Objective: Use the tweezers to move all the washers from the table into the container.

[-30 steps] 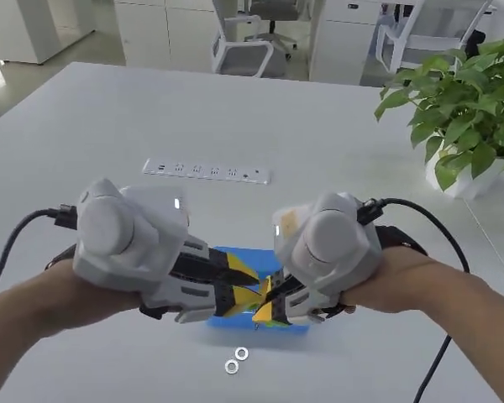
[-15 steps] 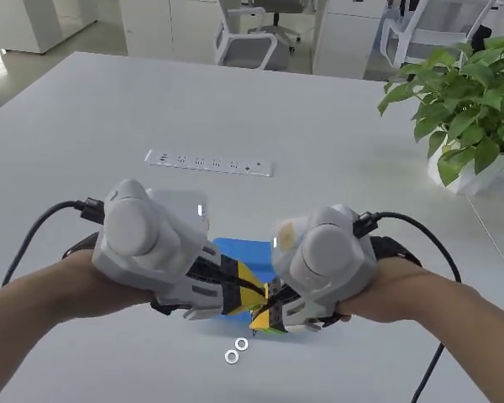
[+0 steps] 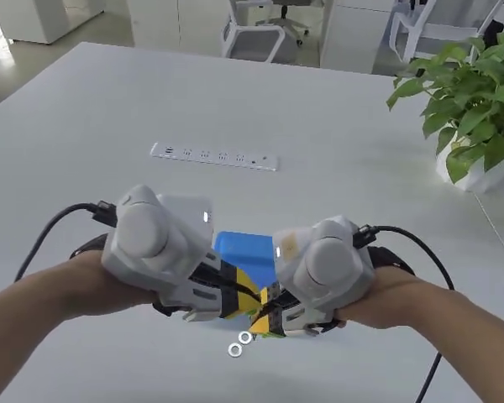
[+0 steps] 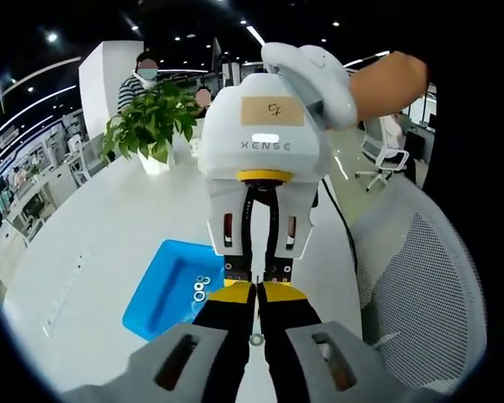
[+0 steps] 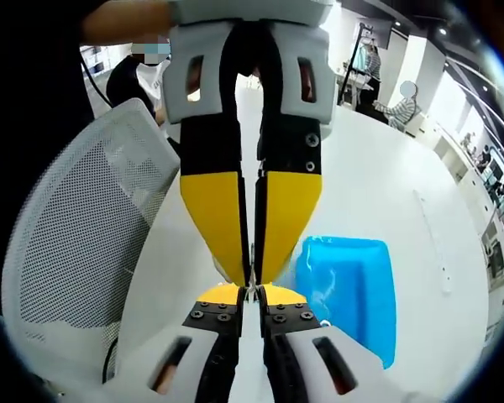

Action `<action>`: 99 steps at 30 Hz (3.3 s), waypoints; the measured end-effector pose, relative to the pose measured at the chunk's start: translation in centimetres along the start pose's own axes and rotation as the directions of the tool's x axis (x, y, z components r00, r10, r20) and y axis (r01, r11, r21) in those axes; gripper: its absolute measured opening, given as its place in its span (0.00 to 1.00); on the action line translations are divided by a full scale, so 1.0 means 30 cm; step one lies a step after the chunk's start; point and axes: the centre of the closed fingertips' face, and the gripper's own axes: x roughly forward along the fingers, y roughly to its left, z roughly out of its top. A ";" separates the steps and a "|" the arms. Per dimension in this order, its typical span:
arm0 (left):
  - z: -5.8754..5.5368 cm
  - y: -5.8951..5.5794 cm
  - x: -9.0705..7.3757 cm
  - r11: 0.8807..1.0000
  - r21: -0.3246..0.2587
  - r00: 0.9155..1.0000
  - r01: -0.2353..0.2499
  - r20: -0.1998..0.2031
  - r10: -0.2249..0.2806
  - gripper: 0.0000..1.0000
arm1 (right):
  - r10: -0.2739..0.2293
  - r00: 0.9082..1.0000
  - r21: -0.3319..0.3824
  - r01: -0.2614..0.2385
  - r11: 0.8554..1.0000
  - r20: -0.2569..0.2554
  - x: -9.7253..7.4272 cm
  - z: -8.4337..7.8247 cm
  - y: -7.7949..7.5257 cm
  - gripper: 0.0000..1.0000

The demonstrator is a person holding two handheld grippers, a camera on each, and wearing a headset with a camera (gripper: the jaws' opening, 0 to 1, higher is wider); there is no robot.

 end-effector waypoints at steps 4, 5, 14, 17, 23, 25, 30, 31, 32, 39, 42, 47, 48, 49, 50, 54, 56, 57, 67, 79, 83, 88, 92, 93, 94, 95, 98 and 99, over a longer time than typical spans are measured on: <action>-0.019 -0.003 0.008 1.000 -0.007 1.000 0.002 -0.014 -0.002 0.06 | 0.011 1.000 0.001 -0.011 1.000 0.004 0.019 -0.009 0.002 0.08; -0.023 -0.003 0.009 1.000 -0.006 1.000 0.002 -0.018 -0.002 0.06 | 0.013 1.000 -0.001 -0.013 1.000 0.004 0.024 -0.010 0.002 0.08; -0.052 0.003 0.021 1.000 -0.010 0.999 0.011 -0.045 -0.012 0.06 | 0.030 1.000 0.003 -0.030 1.000 -0.002 0.053 -0.022 0.002 0.08; -0.057 0.006 0.024 1.000 -0.012 0.999 0.013 -0.050 -0.014 0.06 | 0.035 0.999 0.005 -0.035 0.999 -0.003 0.056 -0.025 0.001 0.08; -0.066 0.016 0.031 1.000 -0.025 0.999 0.019 -0.051 -0.020 0.06 | 0.039 0.999 0.014 -0.039 0.999 0.010 0.071 -0.028 -0.003 0.08; -0.071 0.017 0.034 0.999 -0.028 0.998 0.021 -0.053 -0.022 0.06 | 0.042 0.999 0.009 -0.042 0.999 0.003 0.077 -0.032 -0.003 0.08; -0.075 0.019 0.040 0.999 -0.038 0.999 0.021 -0.049 -0.023 0.06 | 0.040 0.999 0.001 -0.040 0.999 0.004 0.086 -0.036 -0.009 0.08; -0.075 0.019 0.040 0.999 -0.038 0.999 0.022 -0.049 -0.024 0.06 | 0.043 0.999 0.003 -0.043 0.999 0.006 0.088 -0.035 -0.008 0.08; -0.075 0.020 0.042 0.999 -0.040 0.998 0.023 -0.049 -0.025 0.06 | 0.043 0.999 -0.002 -0.043 0.999 0.005 0.090 -0.036 -0.009 0.08; -0.083 0.022 0.050 0.998 -0.052 0.999 0.024 -0.044 -0.026 0.06 | 0.044 0.999 -0.013 -0.044 0.999 -0.007 0.099 -0.046 -0.013 0.08; -0.082 0.024 0.049 0.998 -0.053 0.999 0.024 -0.041 -0.026 0.06 | 0.041 0.999 -0.020 -0.041 0.999 -0.008 0.097 -0.044 -0.014 0.09; -0.081 0.029 0.047 0.998 -0.054 0.999 0.023 -0.042 -0.025 0.06 | 0.036 0.999 -0.022 -0.036 0.999 -0.010 0.095 -0.046 -0.022 0.09; -0.082 0.031 0.047 0.998 -0.055 0.999 0.023 -0.043 -0.025 0.06 | 0.036 0.999 -0.019 -0.036 0.999 -0.009 0.098 -0.047 -0.024 0.09; -0.083 0.030 0.048 0.998 -0.056 0.999 0.024 -0.045 -0.027 0.06 | 0.039 0.999 -0.017 -0.039 0.999 -0.008 0.100 -0.048 -0.023 0.09; -0.085 0.030 0.049 0.998 -0.054 0.998 0.025 -0.049 -0.028 0.06 | 0.040 0.999 -0.018 -0.040 0.999 -0.010 0.102 -0.049 -0.023 0.09; -0.086 0.031 0.050 0.998 -0.058 0.998 0.027 -0.049 -0.030 0.06 | 0.042 0.999 -0.025 -0.042 0.999 -0.016 0.105 -0.054 -0.023 0.09; -0.085 0.032 0.050 0.998 -0.061 0.998 0.027 -0.046 -0.030 0.06 | 0.041 0.999 -0.024 -0.041 0.999 -0.015 0.104 -0.054 -0.023 0.09; -0.085 0.033 0.050 0.998 -0.060 0.999 0.027 -0.045 -0.029 0.06 | 0.040 0.999 -0.025 -0.041 0.999 -0.014 0.104 -0.054 -0.023 0.09; -0.087 0.042 0.048 0.998 -0.063 0.999 0.018 -0.041 -0.020 0.06 | 0.031 0.999 -0.007 -0.032 0.999 -0.029 0.108 -0.054 -0.028 0.08; -0.085 0.045 0.052 0.998 -0.063 0.999 0.021 -0.035 -0.023 0.06 | 0.029 0.999 0.028 -0.028 0.999 -0.036 0.102 -0.058 -0.028 0.06; -0.086 0.042 0.048 0.998 -0.066 0.999 0.024 -0.035 -0.027 0.07 | 0.030 0.999 0.031 -0.029 0.999 -0.033 0.102 -0.056 -0.026 0.06; -0.087 0.035 0.042 0.998 -0.064 0.999 0.029 -0.035 -0.031 0.09 | 0.030 0.999 0.034 -0.029 0.999 -0.030 0.104 -0.053 -0.021 0.06; -0.089 0.032 0.038 0.997 -0.065 0.999 0.031 -0.035 -0.033 0.09 | 0.025 0.999 0.022 -0.024 0.999 -0.034 0.103 -0.052 -0.020 0.06; -0.088 0.031 0.036 0.997 -0.065 0.999 0.031 -0.033 -0.033 0.10 | 0.026 0.999 0.026 -0.025 0.999 -0.028 0.100 -0.047 -0.019 0.06; -0.087 0.031 0.034 0.998 -0.064 0.999 0.029 -0.031 -0.031 0.10 | 0.022 0.999 0.024 -0.021 0.999 -0.025 0.096 -0.041 -0.021 0.06; -0.086 0.031 0.032 0.998 -0.062 0.999 0.026 -0.030 -0.028 0.11 | 0.020 0.999 0.023 -0.019 1.000 -0.025 0.093 -0.039 -0.022 0.06; -0.082 0.033 0.021 0.998 -0.064 1.000 0.014 -0.019 -0.015 0.12 | 0.019 1.000 0.015 -0.018 1.000 -0.025 0.081 -0.026 -0.022 0.06; -0.082 0.033 0.017 0.998 -0.067 1.000 0.013 -0.016 -0.014 0.14 | 0.017 1.000 0.014 -0.016 1.000 -0.024 0.078 -0.022 -0.023 0.06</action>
